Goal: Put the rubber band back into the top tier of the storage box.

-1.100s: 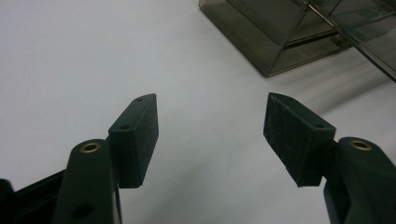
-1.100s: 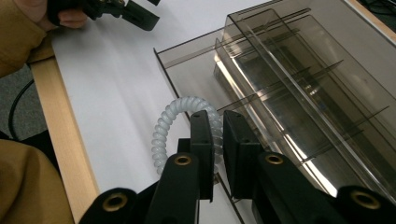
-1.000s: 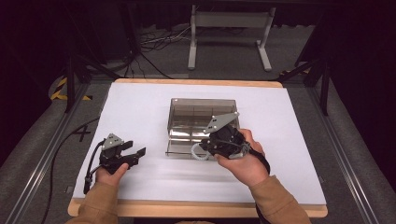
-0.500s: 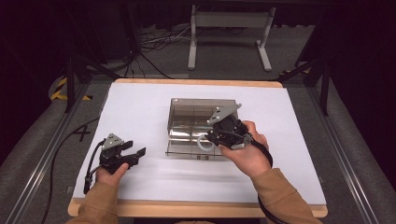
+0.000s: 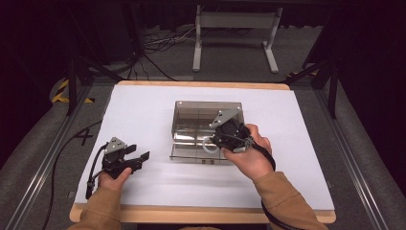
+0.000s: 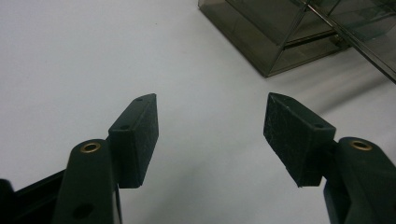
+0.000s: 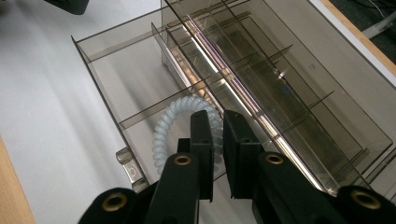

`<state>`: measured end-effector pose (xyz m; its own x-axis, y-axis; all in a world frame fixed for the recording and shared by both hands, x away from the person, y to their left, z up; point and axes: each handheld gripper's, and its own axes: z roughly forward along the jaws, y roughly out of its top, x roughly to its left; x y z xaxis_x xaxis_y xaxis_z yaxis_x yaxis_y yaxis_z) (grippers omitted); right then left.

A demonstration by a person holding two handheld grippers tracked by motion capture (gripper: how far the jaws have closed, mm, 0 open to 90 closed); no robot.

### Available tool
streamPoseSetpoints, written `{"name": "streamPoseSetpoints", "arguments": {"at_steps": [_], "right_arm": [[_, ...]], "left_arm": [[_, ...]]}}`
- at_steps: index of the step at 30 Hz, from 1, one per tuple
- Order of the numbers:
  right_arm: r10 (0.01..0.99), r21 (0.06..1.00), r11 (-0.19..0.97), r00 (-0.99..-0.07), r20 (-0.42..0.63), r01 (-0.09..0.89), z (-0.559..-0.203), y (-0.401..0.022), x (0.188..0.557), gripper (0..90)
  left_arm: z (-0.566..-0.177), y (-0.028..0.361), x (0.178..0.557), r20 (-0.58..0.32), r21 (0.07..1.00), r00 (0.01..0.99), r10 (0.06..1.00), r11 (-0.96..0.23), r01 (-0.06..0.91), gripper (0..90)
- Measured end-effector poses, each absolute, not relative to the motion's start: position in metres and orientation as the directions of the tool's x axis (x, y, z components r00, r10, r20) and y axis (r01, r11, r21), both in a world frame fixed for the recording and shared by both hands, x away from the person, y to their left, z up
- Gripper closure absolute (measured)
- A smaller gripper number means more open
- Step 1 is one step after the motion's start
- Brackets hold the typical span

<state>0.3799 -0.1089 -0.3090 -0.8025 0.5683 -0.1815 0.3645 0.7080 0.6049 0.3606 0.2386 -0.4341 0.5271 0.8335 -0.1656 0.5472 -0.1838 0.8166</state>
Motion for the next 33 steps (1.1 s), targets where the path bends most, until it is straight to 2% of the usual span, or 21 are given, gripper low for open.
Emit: {"name": "streamPoseSetpoints", "arguments": {"at_steps": [33], "right_arm": [[0.569, 0.582, 0.707, -0.812, -0.130, 0.402, -0.338, -0.104, 0.391, 83.0]], "left_arm": [[-0.434, 0.238, 0.360, -0.164, 0.815, 0.529, 0.833, -0.187, 0.548, 36.3]]}}
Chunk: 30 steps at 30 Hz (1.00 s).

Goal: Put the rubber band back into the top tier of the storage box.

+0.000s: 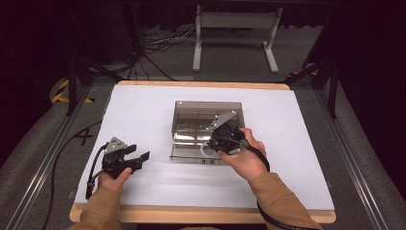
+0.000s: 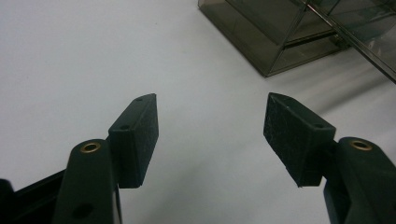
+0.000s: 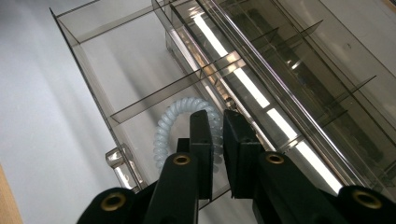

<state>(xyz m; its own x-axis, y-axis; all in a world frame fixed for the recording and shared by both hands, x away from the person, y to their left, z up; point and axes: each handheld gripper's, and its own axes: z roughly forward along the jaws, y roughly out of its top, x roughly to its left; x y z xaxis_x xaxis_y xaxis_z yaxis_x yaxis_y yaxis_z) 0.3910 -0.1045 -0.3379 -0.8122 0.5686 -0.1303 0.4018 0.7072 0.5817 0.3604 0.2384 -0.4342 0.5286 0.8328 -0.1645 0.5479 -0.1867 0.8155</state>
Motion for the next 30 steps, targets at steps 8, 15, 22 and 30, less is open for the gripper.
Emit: {"name": "streamPoseSetpoints", "arguments": {"at_steps": [8, 15, 22, 30], "right_arm": [[0.571, 0.581, 0.703, -0.812, -0.117, 0.410, -0.3425, -0.1057, 0.3929, 82.7], [0.571, 0.577, 0.706, -0.812, -0.122, 0.411, -0.3462, -0.1056, 0.3942, 82.2], [0.567, 0.581, 0.711, -0.811, -0.142, 0.396, -0.3463, -0.1051, 0.3933, 78.0], [0.573, 0.603, 0.695, -0.808, -0.135, 0.392, -0.3414, -0.1100, 0.3912, 84.7]], "left_arm": [[-0.4341, 0.2384, 0.3605, -0.163, 0.816, 0.529, 0.833, -0.187, 0.547, 36.3], [-0.4340, 0.2384, 0.3604, -0.164, 0.816, 0.530, 0.832, -0.187, 0.547, 36.3], [-0.4339, 0.2384, 0.3605, -0.163, 0.816, 0.530, 0.832, -0.188, 0.546, 36.3], [-0.4341, 0.2383, 0.3608, -0.163, 0.816, 0.530, 0.832, -0.188, 0.546, 36.3]]}}
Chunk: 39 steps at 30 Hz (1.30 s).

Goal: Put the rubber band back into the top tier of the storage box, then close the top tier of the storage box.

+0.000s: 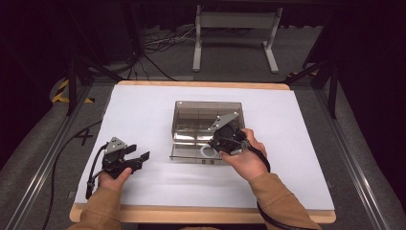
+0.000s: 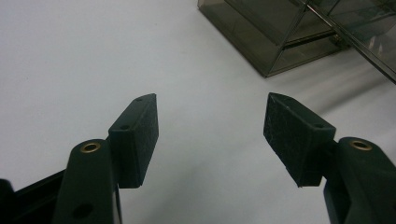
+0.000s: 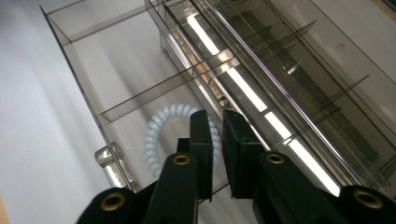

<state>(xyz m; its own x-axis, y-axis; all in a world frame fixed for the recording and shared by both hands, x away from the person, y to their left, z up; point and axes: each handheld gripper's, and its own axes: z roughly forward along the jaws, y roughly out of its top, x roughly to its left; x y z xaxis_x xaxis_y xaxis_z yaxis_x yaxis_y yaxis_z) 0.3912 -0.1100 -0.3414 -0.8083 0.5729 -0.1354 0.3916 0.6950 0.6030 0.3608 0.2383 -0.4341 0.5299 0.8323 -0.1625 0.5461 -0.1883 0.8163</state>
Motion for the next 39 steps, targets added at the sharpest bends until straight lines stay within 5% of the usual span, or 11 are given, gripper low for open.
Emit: {"name": "streamPoseSetpoints", "arguments": {"at_steps": [18, 39], "right_arm": [[0.530, 0.669, 0.657, -0.844, -0.083, 0.347, -0.327, -0.124, 0.368, 90.0], [0.431, 0.627, 0.723, -0.899, -0.081, 0.290, -0.330, -0.120, 0.346, 90.0]], "left_arm": [[-0.434, 0.236, 0.361, -0.162, 0.816, 0.534, 0.830, -0.191, 0.546, 36.3], [-0.434, 0.236, 0.362, -0.162, 0.814, 0.533, 0.831, -0.193, 0.548, 36.3]]}}
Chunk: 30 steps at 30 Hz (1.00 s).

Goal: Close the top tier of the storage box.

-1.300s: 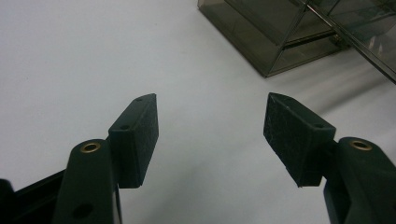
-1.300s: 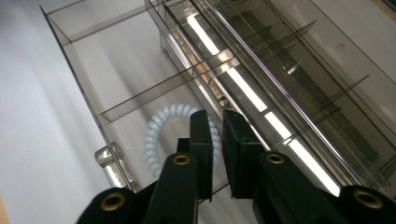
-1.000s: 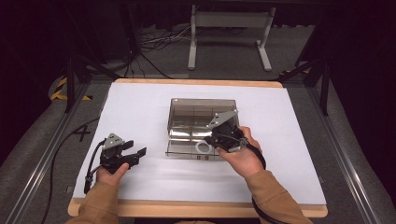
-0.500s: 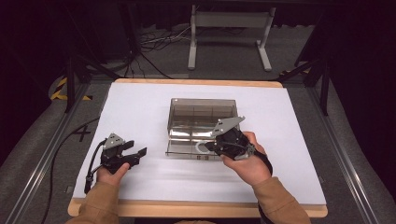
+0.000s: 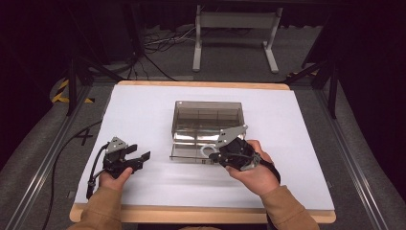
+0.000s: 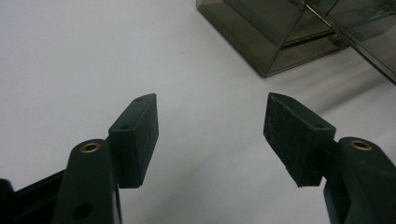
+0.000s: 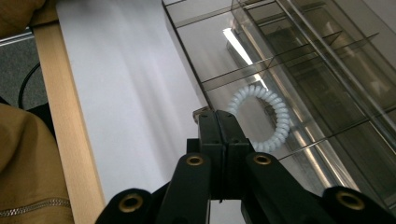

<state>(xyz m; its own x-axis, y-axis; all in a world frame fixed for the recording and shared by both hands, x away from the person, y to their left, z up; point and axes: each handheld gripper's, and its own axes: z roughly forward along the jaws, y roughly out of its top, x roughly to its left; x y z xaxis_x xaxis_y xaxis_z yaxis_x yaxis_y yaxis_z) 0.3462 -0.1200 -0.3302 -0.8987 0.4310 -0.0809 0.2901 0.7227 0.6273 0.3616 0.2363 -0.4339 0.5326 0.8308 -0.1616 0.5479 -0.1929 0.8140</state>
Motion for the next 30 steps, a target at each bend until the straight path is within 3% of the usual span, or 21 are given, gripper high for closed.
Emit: {"name": "streamPoseSetpoints", "arguments": {"at_steps": [30], "right_arm": [[0.385, 0.510, 0.800, -0.922, -0.032, 0.316, -0.360, -0.117, 0.344, 90.0]], "left_arm": [[-0.434, 0.236, 0.362, -0.160, 0.814, 0.535, 0.830, -0.196, 0.547, 36.3]]}}
